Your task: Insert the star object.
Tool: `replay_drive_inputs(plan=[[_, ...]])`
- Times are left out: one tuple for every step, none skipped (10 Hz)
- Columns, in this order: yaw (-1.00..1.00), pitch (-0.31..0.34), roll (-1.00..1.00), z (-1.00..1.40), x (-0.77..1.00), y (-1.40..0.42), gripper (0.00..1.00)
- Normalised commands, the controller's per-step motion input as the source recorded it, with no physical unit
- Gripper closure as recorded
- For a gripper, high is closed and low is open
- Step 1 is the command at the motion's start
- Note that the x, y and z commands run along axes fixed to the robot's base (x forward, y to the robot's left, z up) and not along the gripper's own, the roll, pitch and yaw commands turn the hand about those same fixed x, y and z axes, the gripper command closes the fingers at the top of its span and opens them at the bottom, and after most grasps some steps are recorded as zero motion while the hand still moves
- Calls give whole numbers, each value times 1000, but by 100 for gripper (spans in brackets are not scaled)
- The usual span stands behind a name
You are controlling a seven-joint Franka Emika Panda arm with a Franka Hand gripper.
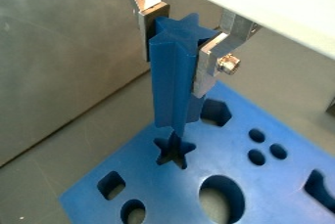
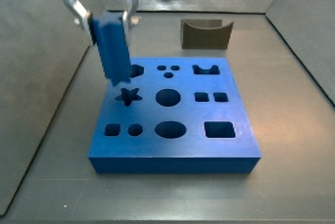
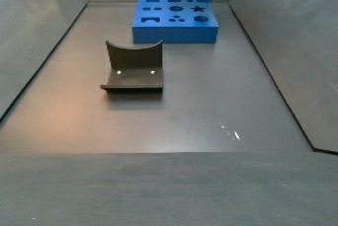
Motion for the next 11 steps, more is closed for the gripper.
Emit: replay_drive_inputs(plan=[[-217, 0, -39, -440, 0, 0, 100], [-203, 0, -64, -406, 6, 0, 100], [-166, 0, -69, -377, 77, -37, 100], [-189, 0, -93, -331, 94, -120, 100], [-151, 0, -91, -317, 151, -146, 100], [-80, 0, -76, -394, 180, -146, 100], [0, 0, -76, -431, 186, -183, 100], [17, 0, -63, -431, 200, -237, 100], [117, 21, 0, -466, 263, -131, 100], [417, 0, 57, -417, 9, -29, 100], [514, 0, 63, -391, 57, -20, 100]])
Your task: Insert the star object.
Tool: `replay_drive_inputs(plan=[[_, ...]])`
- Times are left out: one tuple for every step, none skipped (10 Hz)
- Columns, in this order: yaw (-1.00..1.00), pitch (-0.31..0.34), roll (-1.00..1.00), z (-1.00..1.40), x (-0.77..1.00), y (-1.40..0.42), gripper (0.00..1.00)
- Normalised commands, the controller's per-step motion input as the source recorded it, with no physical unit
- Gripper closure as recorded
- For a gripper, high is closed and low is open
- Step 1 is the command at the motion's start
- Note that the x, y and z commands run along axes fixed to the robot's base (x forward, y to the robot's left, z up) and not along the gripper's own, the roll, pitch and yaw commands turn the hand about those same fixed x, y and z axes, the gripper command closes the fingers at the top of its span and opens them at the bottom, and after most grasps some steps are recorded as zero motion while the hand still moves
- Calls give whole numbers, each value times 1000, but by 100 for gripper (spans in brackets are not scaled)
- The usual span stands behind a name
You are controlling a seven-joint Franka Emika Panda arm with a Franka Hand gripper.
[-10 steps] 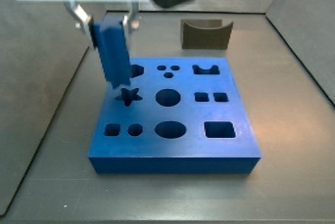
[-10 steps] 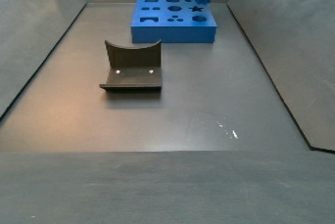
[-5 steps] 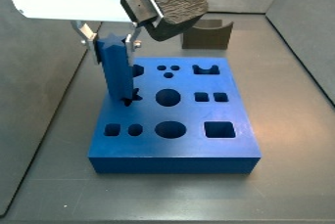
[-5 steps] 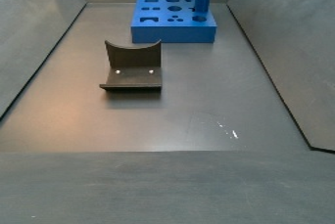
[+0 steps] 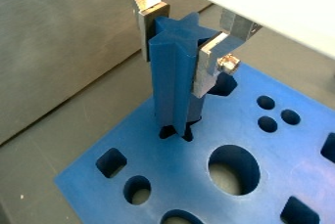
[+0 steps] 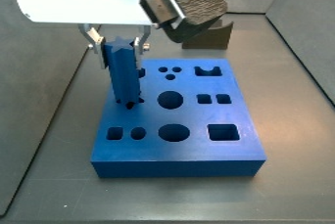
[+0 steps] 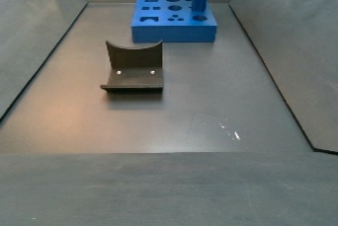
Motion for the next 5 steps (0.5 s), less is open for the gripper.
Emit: replay_drive_inputs(plan=[[534, 7, 101, -374, 74, 0, 100], [509, 0, 120, -366, 40, 0, 100], [520, 0, 120, -369, 20, 0, 100], [494, 0, 94, -371, 40, 0, 100], [334, 0, 17, -374, 103, -46, 100]])
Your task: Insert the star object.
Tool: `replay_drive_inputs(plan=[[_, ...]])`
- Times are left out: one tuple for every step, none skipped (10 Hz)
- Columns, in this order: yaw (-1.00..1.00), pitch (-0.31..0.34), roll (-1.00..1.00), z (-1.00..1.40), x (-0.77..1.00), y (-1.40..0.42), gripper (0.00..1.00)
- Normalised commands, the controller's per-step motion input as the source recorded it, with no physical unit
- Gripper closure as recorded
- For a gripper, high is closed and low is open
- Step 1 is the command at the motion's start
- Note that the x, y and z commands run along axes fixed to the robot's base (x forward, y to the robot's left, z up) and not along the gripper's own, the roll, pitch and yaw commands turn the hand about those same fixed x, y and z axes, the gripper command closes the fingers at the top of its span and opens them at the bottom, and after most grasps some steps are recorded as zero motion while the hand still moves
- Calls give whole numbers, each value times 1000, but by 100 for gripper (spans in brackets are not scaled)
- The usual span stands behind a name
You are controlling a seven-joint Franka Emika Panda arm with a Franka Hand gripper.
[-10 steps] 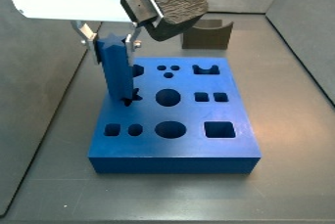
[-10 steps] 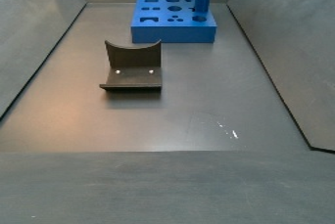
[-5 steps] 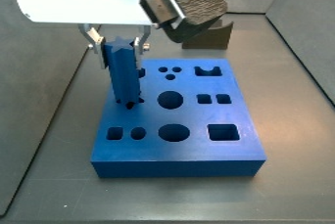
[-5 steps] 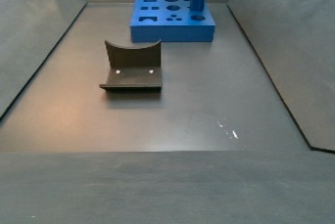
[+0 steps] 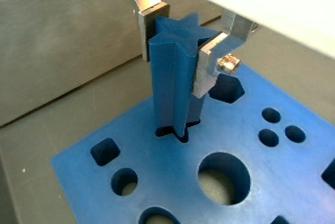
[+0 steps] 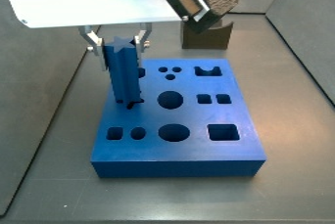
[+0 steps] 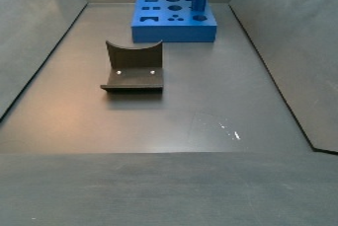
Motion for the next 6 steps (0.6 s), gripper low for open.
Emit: replay_drive_inputs(plan=[[177, 0, 0, -357, 149, -91, 100], [71, 3, -30, -371, 206, -94, 100], [49, 0, -57, -371, 197, -97, 100], [209, 0, -41, -406, 37, -11, 100], [209, 0, 0, -380, 0, 0, 100], [51, 0, 9, -409, 0, 0, 100]])
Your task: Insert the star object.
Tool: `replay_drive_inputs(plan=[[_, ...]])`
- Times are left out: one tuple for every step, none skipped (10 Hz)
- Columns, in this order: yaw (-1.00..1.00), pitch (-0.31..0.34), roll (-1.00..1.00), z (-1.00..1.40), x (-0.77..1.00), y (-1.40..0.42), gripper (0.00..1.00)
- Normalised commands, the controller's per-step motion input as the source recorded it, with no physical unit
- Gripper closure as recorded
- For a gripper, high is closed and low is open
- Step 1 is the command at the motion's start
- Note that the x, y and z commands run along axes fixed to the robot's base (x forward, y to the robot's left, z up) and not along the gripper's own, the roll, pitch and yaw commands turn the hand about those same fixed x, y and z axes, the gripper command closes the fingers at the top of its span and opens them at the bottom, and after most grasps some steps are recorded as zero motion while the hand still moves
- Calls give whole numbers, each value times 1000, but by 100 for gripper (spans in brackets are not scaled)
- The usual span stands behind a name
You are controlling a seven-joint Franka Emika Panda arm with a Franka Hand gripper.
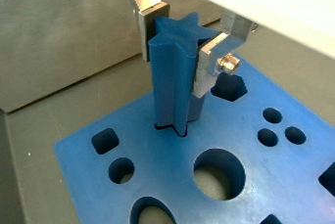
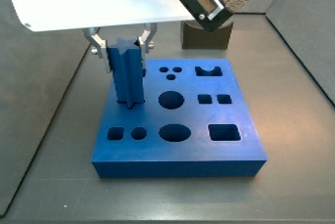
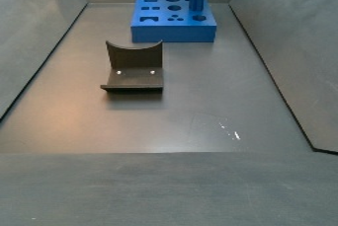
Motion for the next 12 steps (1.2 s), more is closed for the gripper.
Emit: replay_drive_inputs(plan=[[131, 0, 161, -486, 0, 0, 100], [289, 0, 137, -440, -31, 0, 100], [417, -7, 149, -457, -49, 20, 100], [480, 0, 137, -454, -60, 60, 100], [414, -10, 61, -440, -74, 31, 100], [0, 0, 24, -500, 0, 6, 100], [-3, 0, 37, -537, 0, 0, 100], [-29, -19, 0, -566, 0, 0, 100], [-46, -26, 0, -554, 0, 0, 100], [-49, -26, 0, -540, 0, 0, 100], [-40, -27, 41, -534, 0, 0, 100], [0, -56, 181, -560, 0, 0, 100]])
